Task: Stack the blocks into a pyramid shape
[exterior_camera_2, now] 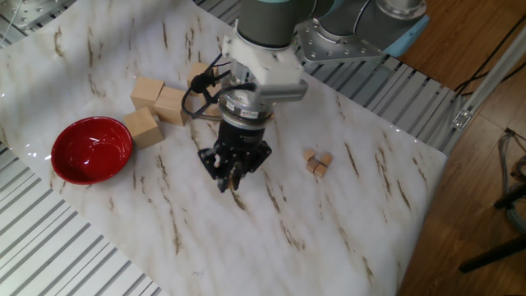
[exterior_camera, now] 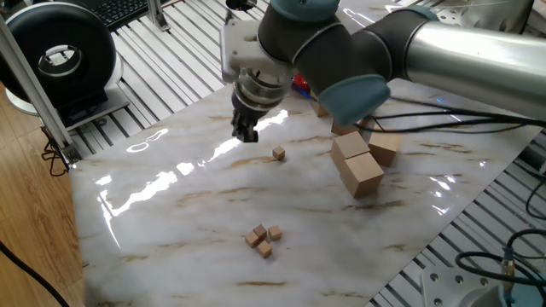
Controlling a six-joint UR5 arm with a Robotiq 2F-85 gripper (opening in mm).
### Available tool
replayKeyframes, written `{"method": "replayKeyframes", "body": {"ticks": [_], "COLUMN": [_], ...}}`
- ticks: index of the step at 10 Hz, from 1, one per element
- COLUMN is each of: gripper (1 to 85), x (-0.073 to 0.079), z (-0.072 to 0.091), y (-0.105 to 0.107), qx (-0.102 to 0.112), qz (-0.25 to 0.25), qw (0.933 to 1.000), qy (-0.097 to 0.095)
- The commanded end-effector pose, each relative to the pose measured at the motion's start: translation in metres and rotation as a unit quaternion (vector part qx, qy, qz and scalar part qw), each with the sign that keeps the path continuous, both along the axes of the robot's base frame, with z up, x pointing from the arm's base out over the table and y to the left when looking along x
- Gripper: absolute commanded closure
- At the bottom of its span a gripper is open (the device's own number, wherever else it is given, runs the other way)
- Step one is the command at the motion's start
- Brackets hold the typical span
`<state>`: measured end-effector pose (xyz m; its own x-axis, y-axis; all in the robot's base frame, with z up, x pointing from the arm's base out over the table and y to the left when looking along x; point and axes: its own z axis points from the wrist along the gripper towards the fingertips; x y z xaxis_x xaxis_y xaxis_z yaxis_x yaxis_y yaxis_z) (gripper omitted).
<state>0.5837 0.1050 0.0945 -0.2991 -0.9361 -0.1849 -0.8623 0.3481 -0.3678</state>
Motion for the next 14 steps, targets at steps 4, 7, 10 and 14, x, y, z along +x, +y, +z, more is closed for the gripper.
{"method": "replayKeyframes", "body": {"ticks": [4,7,10,14], "gripper": [84.7,84.7,84.7,84.7], "x": [0.009,0.012,0.026,0.0], "z": [-0.007,-0.019,-0.03,-0.043], "y": [0.03,0.007,0.012,0.013], "qx": [0.099,0.101,0.125,0.135], "qz": [0.001,-0.016,-0.032,-0.12], "qw": [0.9948,0.9935,0.9907,0.9789], "qy": [0.023,0.05,0.044,0.096]}}
